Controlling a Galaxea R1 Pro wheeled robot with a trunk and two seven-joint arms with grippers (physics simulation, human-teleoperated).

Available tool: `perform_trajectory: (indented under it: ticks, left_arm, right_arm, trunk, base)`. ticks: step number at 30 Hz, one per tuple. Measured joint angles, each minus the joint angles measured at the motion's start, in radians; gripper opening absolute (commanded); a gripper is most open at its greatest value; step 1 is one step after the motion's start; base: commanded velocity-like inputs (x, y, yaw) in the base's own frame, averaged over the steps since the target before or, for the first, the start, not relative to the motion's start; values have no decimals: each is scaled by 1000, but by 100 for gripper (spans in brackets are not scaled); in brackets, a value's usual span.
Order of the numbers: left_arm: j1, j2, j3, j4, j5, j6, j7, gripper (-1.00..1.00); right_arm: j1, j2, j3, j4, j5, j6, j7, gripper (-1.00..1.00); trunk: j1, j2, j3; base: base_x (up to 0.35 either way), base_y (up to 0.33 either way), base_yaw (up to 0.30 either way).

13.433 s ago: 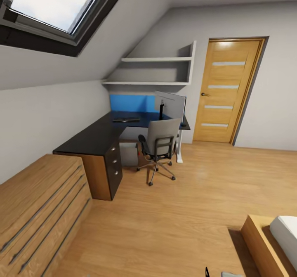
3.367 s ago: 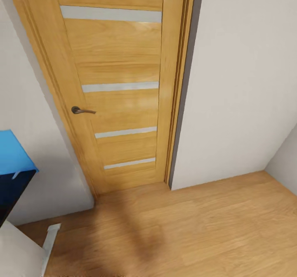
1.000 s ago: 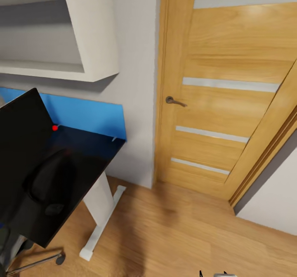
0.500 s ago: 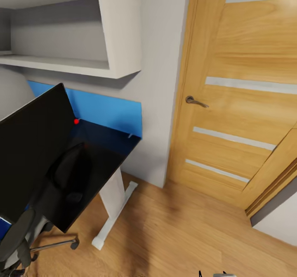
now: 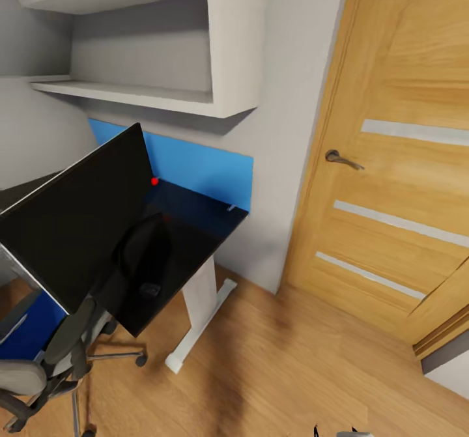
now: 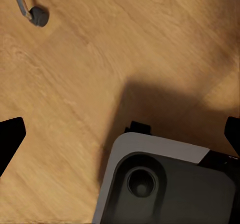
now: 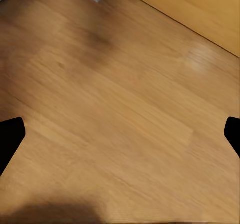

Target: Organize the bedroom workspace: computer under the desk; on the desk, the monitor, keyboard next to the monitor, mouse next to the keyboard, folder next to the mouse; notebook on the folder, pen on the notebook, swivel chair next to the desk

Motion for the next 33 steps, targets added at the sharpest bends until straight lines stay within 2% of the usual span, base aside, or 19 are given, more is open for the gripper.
perform_trajectory:
  ticks: [6, 15, 33]
  left_arm:
    - [0, 3, 0, 0, 1, 3, 0, 100]
    - [0, 2, -2, 8, 2, 4, -2, 100]
    - [0, -1, -2, 15, 2, 2, -2, 100]
  right_arm:
    - [0, -1, 0, 0, 1, 0, 1, 100]
    - [0, 2, 0, 0, 2, 0, 0, 100]
    - [0, 1, 0, 6, 0, 1, 0, 100]
  trunk:
    - [0, 0, -2]
    - [-1, 0, -2]
    - [-1, 0, -2]
  base:
    - [-162, -122, 76]
    - [-16, -68, 106]
    - [-1, -4, 255]
